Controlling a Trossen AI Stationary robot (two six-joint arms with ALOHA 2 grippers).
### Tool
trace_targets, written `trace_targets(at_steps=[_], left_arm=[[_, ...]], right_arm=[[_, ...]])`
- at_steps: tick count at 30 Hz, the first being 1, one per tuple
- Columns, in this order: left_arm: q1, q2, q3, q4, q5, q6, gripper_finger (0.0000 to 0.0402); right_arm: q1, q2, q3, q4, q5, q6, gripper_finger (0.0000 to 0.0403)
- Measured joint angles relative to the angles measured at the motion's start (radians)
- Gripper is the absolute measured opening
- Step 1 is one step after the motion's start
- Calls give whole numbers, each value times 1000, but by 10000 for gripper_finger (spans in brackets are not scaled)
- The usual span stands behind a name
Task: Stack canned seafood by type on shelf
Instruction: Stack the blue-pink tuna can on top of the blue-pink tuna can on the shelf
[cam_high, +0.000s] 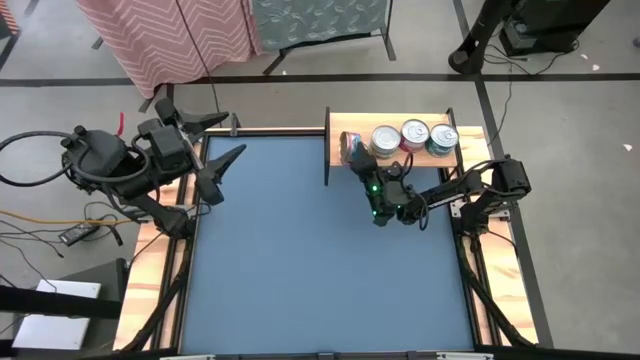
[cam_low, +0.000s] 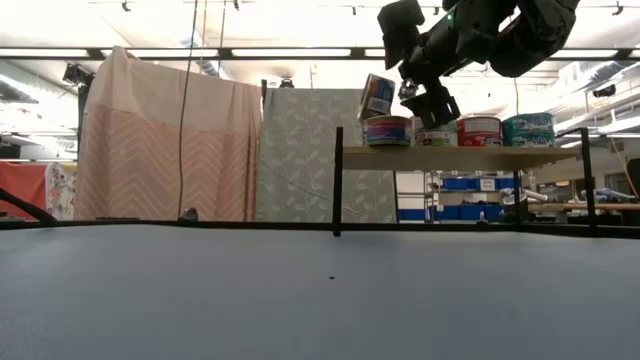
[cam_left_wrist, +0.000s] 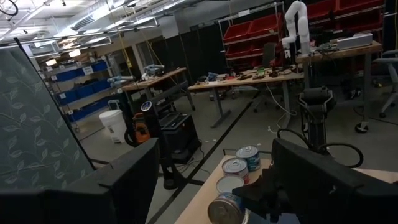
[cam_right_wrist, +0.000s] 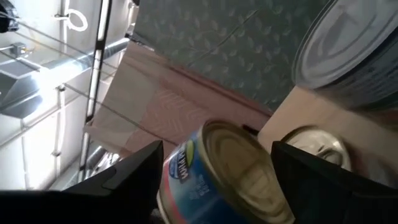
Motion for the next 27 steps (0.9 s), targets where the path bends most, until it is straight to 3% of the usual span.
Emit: trace_targets(at_steps=[13,17,21,26,27], left_arm=[[0,0,0,-66,0,-4,312],[0,0,0,-67,0,-4,312],[0,0,0,-66,0,-5,312],[0,0,0,-66,0,-5,312],[0,0,0,-66,0,-7,312]], right_arm=[[29,-128,0,8,11,-230,302],[51,-199,0,8,-24,-326,283],[54,-256,0,7,-118,-366,209],[54,-284,0,0,-202,-374,39],[52,-284,0,-3,-226,-369,20]])
